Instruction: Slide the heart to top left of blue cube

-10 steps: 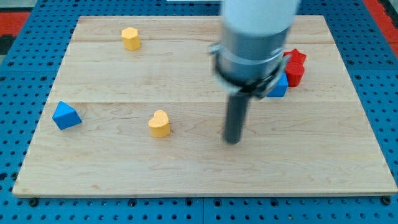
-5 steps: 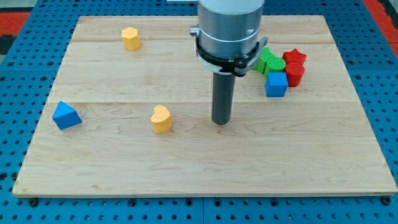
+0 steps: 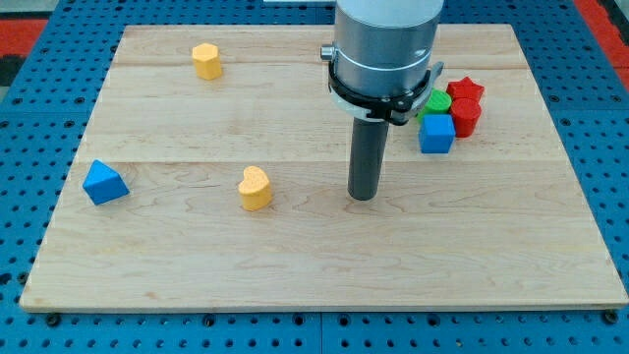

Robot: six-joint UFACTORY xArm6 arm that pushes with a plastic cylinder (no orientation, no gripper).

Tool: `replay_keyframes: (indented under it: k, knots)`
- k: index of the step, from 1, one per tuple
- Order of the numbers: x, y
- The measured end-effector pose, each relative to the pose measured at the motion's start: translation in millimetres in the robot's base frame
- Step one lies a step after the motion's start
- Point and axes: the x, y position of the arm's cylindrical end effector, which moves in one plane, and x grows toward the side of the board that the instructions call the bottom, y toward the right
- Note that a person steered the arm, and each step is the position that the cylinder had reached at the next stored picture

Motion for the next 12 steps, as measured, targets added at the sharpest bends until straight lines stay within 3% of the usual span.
replay_keyframes:
  k: [1,2,3,4,5,6,7,8,9,11,12]
  knots:
    - [15.5,42.1]
    - [40.6,-42.7]
    - [38.3,-150.5]
    - [-2.1,-141.5]
    - [-19.3,-44.3]
    - [-3.3,-49.0]
    - [22.4,5.3]
    - [1.9,54.9]
    - [-25.1,17.8]
    - [38.6,-17.7]
    - [-2.4,7.7]
